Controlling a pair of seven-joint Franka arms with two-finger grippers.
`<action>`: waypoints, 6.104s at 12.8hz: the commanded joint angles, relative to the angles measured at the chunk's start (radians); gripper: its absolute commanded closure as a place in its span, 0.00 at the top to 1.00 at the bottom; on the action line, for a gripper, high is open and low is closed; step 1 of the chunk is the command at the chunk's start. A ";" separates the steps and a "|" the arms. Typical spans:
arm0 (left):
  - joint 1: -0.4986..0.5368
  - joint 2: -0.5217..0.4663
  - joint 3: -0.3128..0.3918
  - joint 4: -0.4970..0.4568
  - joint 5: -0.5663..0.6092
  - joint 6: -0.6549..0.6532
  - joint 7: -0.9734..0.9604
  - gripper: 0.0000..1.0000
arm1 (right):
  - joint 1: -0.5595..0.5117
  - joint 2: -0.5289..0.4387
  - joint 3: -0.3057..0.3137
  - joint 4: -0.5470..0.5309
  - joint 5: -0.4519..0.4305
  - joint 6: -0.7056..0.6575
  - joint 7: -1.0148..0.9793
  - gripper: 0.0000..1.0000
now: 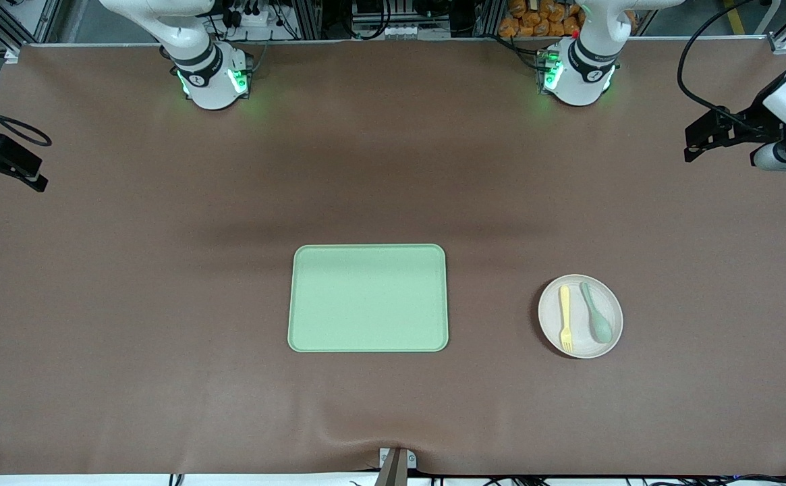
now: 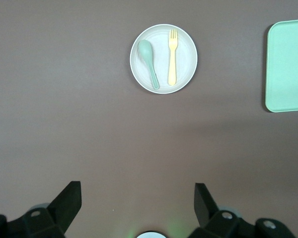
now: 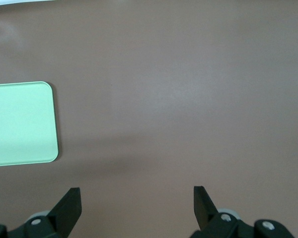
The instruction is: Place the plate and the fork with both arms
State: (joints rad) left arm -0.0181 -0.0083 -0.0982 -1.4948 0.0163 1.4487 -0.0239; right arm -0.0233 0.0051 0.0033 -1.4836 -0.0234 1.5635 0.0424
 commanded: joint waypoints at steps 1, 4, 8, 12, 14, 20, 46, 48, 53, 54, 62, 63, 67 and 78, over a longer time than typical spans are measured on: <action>0.001 -0.002 -0.003 0.005 0.004 -0.002 -0.005 1.00 | -0.021 0.001 0.014 0.013 0.003 -0.011 -0.012 1.00; 0.001 -0.002 -0.003 0.004 0.001 -0.001 -0.005 1.00 | -0.021 0.001 0.014 0.011 0.003 -0.011 -0.013 1.00; 0.001 -0.004 -0.001 0.001 -0.007 -0.002 -0.005 1.00 | -0.018 0.001 0.014 0.011 0.003 -0.010 -0.012 1.00; 0.003 -0.002 -0.001 0.004 -0.006 0.001 -0.010 1.00 | -0.020 0.001 0.014 0.011 0.003 -0.011 -0.012 1.00; 0.004 -0.004 -0.001 0.001 -0.007 0.001 -0.013 1.00 | -0.021 0.001 0.014 0.011 0.003 -0.011 -0.012 1.00; 0.004 -0.002 -0.001 -0.002 -0.007 0.001 -0.011 1.00 | -0.020 0.001 0.014 0.013 0.003 -0.011 -0.012 1.00; 0.118 0.528 0.008 -0.005 -0.009 0.367 -0.008 1.00 | -0.021 0.001 0.014 0.011 0.005 -0.011 -0.012 1.00; 0.106 0.592 0.008 -0.007 -0.009 0.426 -0.008 1.00 | -0.021 0.001 0.014 0.011 0.005 -0.011 -0.012 1.00; 0.098 0.688 0.008 -0.021 -0.010 0.564 -0.031 1.00 | -0.021 0.001 0.014 0.009 0.005 -0.011 -0.012 1.00; 0.096 0.689 0.008 -0.037 -0.010 0.609 -0.048 1.00 | -0.021 0.003 0.014 0.009 0.005 -0.011 -0.012 1.00; 0.066 0.735 0.008 -0.077 -0.002 0.727 -0.214 1.00 | -0.020 0.003 0.014 0.011 0.005 -0.011 -0.012 1.00; 0.064 0.734 0.008 -0.100 0.002 0.727 -0.218 1.00 | -0.020 0.003 0.014 0.011 0.005 -0.011 -0.012 1.00; 0.069 0.725 0.008 -0.134 0.005 0.727 -0.217 1.00 | -0.020 0.003 0.014 0.011 0.005 -0.011 -0.012 1.00; 0.078 0.720 0.011 -0.151 0.028 0.723 -0.203 1.00 | -0.021 0.003 0.014 0.011 0.005 -0.011 -0.012 1.00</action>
State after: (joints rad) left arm 0.0547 0.7354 -0.0868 -1.6157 0.0187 2.1594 -0.2254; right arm -0.0233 0.0059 0.0031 -1.4836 -0.0231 1.5619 0.0423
